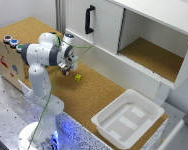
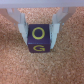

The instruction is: Place the purple block inside the right cabinet

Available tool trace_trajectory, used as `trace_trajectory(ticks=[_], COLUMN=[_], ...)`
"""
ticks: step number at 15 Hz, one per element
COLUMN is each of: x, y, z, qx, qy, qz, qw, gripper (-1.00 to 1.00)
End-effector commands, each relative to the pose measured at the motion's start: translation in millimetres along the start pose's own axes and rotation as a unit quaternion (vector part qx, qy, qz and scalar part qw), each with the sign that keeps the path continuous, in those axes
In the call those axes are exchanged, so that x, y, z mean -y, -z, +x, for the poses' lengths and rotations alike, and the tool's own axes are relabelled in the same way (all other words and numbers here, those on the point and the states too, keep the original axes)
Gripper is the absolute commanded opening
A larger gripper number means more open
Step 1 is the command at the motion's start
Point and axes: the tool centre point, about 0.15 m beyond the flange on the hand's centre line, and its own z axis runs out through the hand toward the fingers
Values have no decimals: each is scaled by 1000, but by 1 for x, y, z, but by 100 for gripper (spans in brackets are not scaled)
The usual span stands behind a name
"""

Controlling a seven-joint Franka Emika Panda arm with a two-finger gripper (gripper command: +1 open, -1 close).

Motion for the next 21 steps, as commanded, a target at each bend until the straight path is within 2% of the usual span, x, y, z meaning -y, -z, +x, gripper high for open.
trace_trajectory(ticks=[1,2,4,8,12,15,17,19,21], x=[-7,-9,-19,-50,-96,-133,-158,-195,-233], y=[23,30,60,126,175,203,216,232,245], z=[-2,-1,-2,-4,-7,-10,-9,-8,-8], qx=[-33,-40,-78,-134,-179,-205,-212,-221,-226], qy=[-2,-5,-18,-36,-50,-46,-54,-92,-146], qz=[-18,-24,-31,-13,-2,-5,-14,-21,-40], qw=[999,999,996,990,983,978,976,971,962], gripper=[-100,-100,-100,-100,-100,-100,-100,-100,-100])
